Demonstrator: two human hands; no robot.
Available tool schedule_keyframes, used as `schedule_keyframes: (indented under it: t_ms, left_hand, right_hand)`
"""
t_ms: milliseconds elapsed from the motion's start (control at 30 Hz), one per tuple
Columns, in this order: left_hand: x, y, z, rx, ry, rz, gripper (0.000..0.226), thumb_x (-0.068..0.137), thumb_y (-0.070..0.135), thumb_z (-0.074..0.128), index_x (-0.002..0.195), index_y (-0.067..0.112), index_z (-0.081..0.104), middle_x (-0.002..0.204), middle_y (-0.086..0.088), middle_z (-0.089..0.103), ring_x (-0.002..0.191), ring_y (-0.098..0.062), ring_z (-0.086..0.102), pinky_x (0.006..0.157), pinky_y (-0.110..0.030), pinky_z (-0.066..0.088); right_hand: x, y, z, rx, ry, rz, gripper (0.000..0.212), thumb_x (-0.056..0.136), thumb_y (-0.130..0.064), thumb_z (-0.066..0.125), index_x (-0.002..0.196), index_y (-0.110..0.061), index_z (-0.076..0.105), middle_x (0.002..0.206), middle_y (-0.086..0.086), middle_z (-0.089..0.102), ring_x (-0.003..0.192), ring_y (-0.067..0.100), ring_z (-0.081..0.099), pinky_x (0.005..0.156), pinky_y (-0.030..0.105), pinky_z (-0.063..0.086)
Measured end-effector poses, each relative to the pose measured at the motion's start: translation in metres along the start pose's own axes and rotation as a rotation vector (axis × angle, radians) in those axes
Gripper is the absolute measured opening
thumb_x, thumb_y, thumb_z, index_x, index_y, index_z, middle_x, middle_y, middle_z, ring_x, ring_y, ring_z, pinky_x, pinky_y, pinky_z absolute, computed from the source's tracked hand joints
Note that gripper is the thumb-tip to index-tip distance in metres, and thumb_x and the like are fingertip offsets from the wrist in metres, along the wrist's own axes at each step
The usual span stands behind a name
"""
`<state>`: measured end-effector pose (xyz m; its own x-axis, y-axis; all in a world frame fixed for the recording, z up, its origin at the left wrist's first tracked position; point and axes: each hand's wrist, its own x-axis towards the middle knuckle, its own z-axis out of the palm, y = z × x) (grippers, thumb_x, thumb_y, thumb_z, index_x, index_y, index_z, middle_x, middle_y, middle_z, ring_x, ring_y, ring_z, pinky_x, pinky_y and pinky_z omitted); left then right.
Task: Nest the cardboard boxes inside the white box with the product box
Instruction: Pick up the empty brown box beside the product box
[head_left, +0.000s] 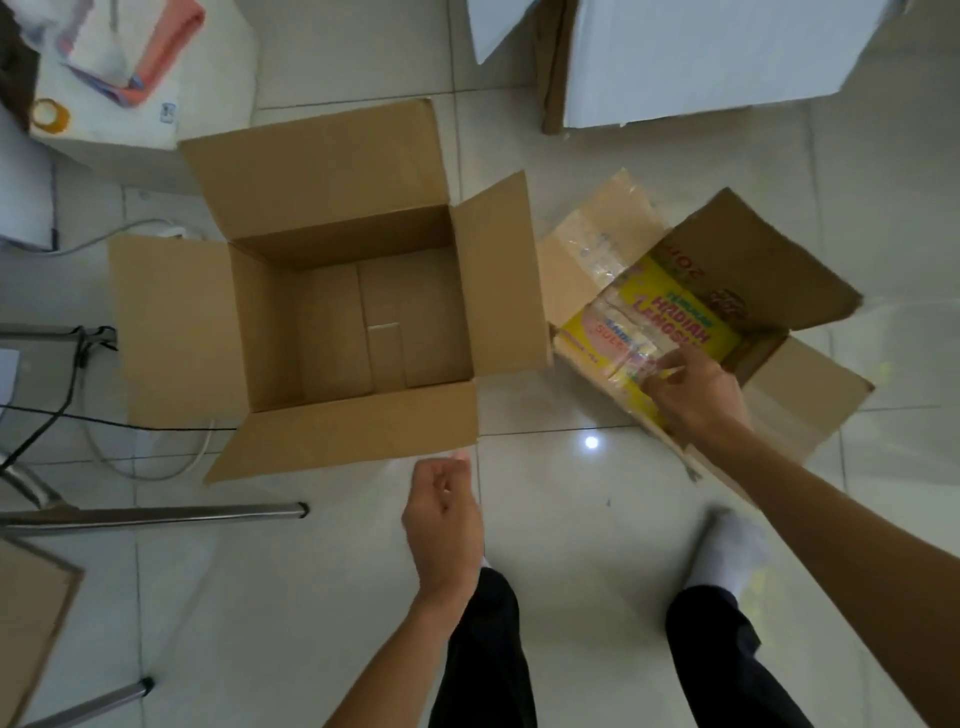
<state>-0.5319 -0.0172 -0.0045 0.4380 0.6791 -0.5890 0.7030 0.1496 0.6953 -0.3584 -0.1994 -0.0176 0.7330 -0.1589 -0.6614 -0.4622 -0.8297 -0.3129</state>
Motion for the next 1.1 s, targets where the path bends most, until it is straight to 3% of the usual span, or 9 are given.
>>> schedule_keyframes:
  t_ms: [133,267,400,533,633,800,867,1000,1100]
  left_hand:
    - [-0.015,0.021,0.055,0.120,-0.214,0.289,0.013,0.087,0.022,0.063,0.076,0.021,0.057,0.063,0.008,0.058,0.058,-0.002,0.050,0.055,-0.012,0.040]
    - [-0.003,0.052,0.116,0.301,-0.233,0.473,0.007,0.085,0.019,0.064,0.080,0.018,0.059,0.072,-0.001,0.062,0.069,-0.015,0.056,0.063,-0.027,0.045]
    - [0.022,0.079,0.165,0.483,-0.096,0.570,0.009,0.084,0.024,0.061,0.089,0.017,0.057,0.089,-0.006,0.063,0.085,-0.025,0.058,0.075,-0.036,0.045]
    - [0.042,0.081,0.195,0.806,-0.076,0.493,0.034,0.079,0.024,0.064,0.108,0.011,0.054,0.115,-0.014,0.053,0.107,-0.031,0.051,0.087,-0.039,0.043]
    - [0.053,0.075,0.203,0.937,-0.130,0.495,0.041,0.077,0.020,0.065,0.112,0.003,0.051,0.121,-0.021,0.044,0.113,-0.037,0.046,0.096,-0.046,0.039]
    - [0.057,0.061,0.208,1.200,-0.085,0.463,0.051,0.078,0.030,0.064,0.119,0.005,0.049,0.138,-0.021,0.036,0.124,-0.038,0.037,0.096,-0.048,0.036]
    - [0.058,0.056,0.208,1.232,-0.089,0.368,0.054,0.079,0.032,0.064,0.123,0.007,0.045,0.146,-0.022,0.027,0.128,-0.041,0.034,0.098,-0.048,0.035]
    - [0.060,0.051,0.204,1.107,-0.098,0.207,0.050,0.080,0.024,0.062,0.121,0.004,0.042,0.125,-0.025,0.045,0.109,-0.043,0.051,0.086,-0.041,0.043]
    - [0.051,0.045,0.204,1.050,-0.104,0.183,0.043,0.079,0.019,0.060,0.115,0.002,0.044,0.117,-0.027,0.053,0.104,-0.043,0.055,0.081,-0.039,0.046]
  right_hand:
    - [0.008,0.057,-0.034,0.002,0.054,0.036,0.030,0.082,-0.027,0.061,0.111,-0.020,0.058,0.117,0.012,0.062,0.106,0.033,0.058,0.083,0.036,0.046]
    - [0.013,0.113,-0.058,-0.016,0.151,0.084,0.035,0.084,-0.030,0.060,0.116,-0.018,0.056,0.124,0.012,0.051,0.113,0.033,0.052,0.082,0.037,0.044]
    - [0.019,0.164,-0.071,-0.017,0.222,0.192,0.046,0.082,-0.030,0.063,0.123,-0.017,0.047,0.125,0.013,0.048,0.113,0.033,0.050,0.081,0.037,0.043]
    - [0.029,0.202,-0.070,0.158,0.169,0.387,0.064,0.080,-0.030,0.066,0.133,-0.014,0.036,0.132,0.015,0.045,0.099,0.035,0.059,0.077,0.045,0.053]
    - [0.039,0.216,-0.062,0.405,0.093,0.524,0.074,0.081,-0.028,0.069,0.140,-0.012,0.028,0.131,0.017,0.051,0.077,0.023,0.053,0.060,0.031,0.044]
    - [0.061,0.221,-0.048,0.662,-0.048,0.666,0.080,0.083,-0.026,0.069,0.145,-0.010,0.022,0.127,0.018,0.054,0.105,0.031,0.055,0.082,0.044,0.046]
    - [0.068,0.219,-0.046,0.691,-0.094,0.663,0.069,0.084,-0.020,0.066,0.141,-0.005,0.030,0.118,0.018,0.059,0.101,0.034,0.062,0.078,0.043,0.048]
    - [0.074,0.211,-0.051,0.590,-0.086,0.557,0.026,0.082,-0.006,0.050,0.106,-0.002,0.060,0.094,0.015,0.067,0.084,0.035,0.067,0.061,0.035,0.049]
    - [0.078,0.204,-0.061,0.532,0.003,0.451,0.020,0.082,-0.005,0.045,0.095,-0.009,0.060,0.092,0.015,0.066,0.082,0.037,0.065,0.070,0.046,0.059]
